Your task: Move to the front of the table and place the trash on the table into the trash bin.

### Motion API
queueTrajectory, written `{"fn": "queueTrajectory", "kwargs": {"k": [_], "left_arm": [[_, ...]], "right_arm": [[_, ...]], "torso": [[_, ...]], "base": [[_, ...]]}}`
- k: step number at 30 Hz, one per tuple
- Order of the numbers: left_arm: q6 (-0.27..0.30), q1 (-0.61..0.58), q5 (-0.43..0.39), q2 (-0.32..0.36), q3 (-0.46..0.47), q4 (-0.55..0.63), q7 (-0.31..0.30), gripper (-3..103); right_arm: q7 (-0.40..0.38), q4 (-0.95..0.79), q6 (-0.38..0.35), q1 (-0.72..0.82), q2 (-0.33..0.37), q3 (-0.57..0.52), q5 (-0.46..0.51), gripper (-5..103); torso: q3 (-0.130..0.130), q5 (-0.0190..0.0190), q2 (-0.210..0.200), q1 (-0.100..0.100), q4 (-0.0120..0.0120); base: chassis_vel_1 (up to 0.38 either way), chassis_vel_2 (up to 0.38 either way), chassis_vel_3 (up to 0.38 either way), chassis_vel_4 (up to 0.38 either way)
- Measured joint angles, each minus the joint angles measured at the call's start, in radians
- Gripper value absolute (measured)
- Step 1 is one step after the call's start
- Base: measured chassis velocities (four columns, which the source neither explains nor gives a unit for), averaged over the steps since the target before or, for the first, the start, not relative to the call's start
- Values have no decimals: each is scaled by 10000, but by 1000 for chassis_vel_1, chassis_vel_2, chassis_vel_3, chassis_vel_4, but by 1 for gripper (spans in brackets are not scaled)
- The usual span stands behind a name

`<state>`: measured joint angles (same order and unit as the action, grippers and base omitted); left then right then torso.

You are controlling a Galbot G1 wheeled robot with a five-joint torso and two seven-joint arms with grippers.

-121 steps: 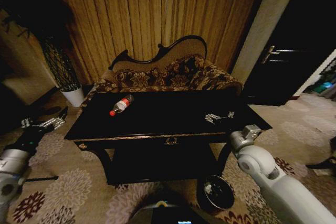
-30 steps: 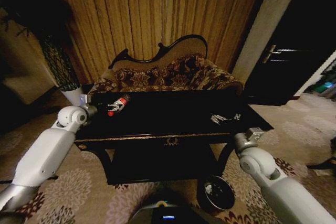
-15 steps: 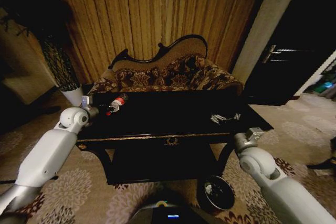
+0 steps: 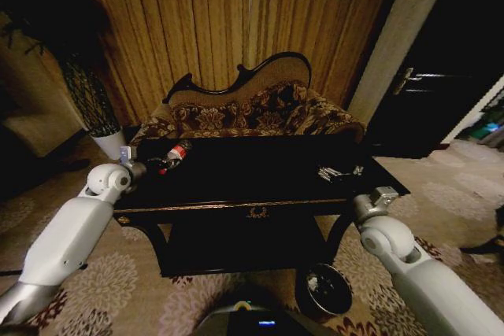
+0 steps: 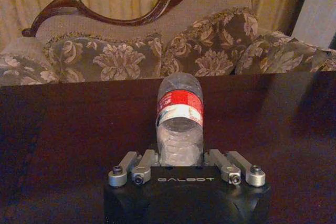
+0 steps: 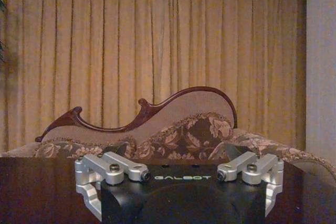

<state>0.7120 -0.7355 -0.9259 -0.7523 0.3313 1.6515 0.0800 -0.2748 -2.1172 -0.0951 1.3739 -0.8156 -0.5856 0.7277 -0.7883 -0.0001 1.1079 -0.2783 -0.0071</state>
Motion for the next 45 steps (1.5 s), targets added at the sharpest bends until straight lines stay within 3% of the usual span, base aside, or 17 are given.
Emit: {"fn": "queueTrajectory", "kwargs": {"k": [3, 6, 8, 9, 11, 13, 14, 15, 17, 20, 23, 24, 28, 29, 32, 36, 45], "left_arm": [[-87, -1, 25, 0, 30, 79, 42, 32], [-710, 15, 395, 28, 13, 323, 222, 32], [-810, 27, 461, 29, 4, 350, 245, 32], [-1344, 44, 736, 29, -23, 441, 332, 32], [-1568, 30, 836, 30, -25, 486, 344, 32], [-2342, -164, 1122, 77, 65, 769, 357, 32], [-2342, -164, 1122, 77, 65, 769, 357, 32], [-2733, -321, 1206, 126, 156, 982, 376, 32], [-3575, -685, 1220, 243, 451, 1609, 393, 32], [-4070, -870, 1183, 296, 583, 1971, 372, 32], [-5082, -1239, 1172, 422, 788, 2863, 369, 32], [-5082, -1239, 1172, 422, 788, 2863, 369, 32], [-5576, -1436, 806, 551, 842, 3870, 400, 32], [-5576, -1436, 806, 551, 842, 3870, 400, 32], [-5721, -1430, 619, 686, 697, 4428, 566, 32], [-5811, -1429, 613, 827, 347, 4843, 750, 32], [-6044, -862, 695, 1192, -845, 5195, 1016, 32]], "right_arm": [[-12, -6, 0, -1, -6, -3, 14, 100], [-40, -55, 1, -4, 1, -10, 76, 100], [-48, -78, 1, -4, 4, -10, 99, 100], [-140, -193, -23, -7, 22, -8, 199, 100], [-209, -256, -44, -8, 37, -5, 242, 100], [-330, -482, -119, -8, 139, -9, 417, 100], [-330, -482, -119, -8, 139, -9, 417, 100], [-370, -586, -139, -8, 203, -18, 535, 100], [-587, -1005, -285, -115, 434, -37, 1270, 100], [-836, -1278, -403, -261, 591, 3, 1916, 100], [-1186, -1838, -609, -774, 1127, 201, 3486, 100], [-1186, -1838, -609, -774, 1127, 201, 3486, 100], [-1070, -2472, -985, -1434, 1992, 317, 5545, 100], [-1070, -2472, -985, -1434, 1992, 317, 5545, 100], [-133, -2645, -1005, -1898, 2432, 407, 6709, 100], [416, -2804, -892, -2278, 2715, 462, 7585, 100], [1325, -2824, -777, -2801, 2842, 681, 8492, 100]], "torso": [[0, 0, 0, 0, 0], [0, 0, 0, 0, 0], [0, 0, 0, 0, 0], [0, 1, 0, 0, -1], [0, 1, 0, 0, -2], [0, 1, 0, 0, -3], [0, 1, 0, 0, -3], [0, 1, 0, 0, -2], [0, 2, 0, 0, 0], [0, 1, 0, 0, 0], [0, 3, 0, 0, 0], [0, 3, 0, 0, 0], [0, 0, 1, 0, -1], [0, 0, 1, 0, -1], [0, 1, 1, 0, -1], [0, 1, 1, 0, 0], [0, 2, 0, 0, -2]], "base": [[0, 0, 0, 0], [0, 0, 0, 0], [0, 0, 0, 0], [0, 0, 0, 0], [0, 0, 0, 0], [0, 0, 0, 0], [0, 0, 0, 0], [0, 0, 0, 0], [0, 0, 0, 0], [0, 0, 0, 0], [0, 0, 0, 0], [0, 0, 0, 0], [0, 0, 0, 0], [0, 0, 0, 0], [0, 0, 0, 0], [0, 0, 0, 0], [0, 0, 0, 0]]}}
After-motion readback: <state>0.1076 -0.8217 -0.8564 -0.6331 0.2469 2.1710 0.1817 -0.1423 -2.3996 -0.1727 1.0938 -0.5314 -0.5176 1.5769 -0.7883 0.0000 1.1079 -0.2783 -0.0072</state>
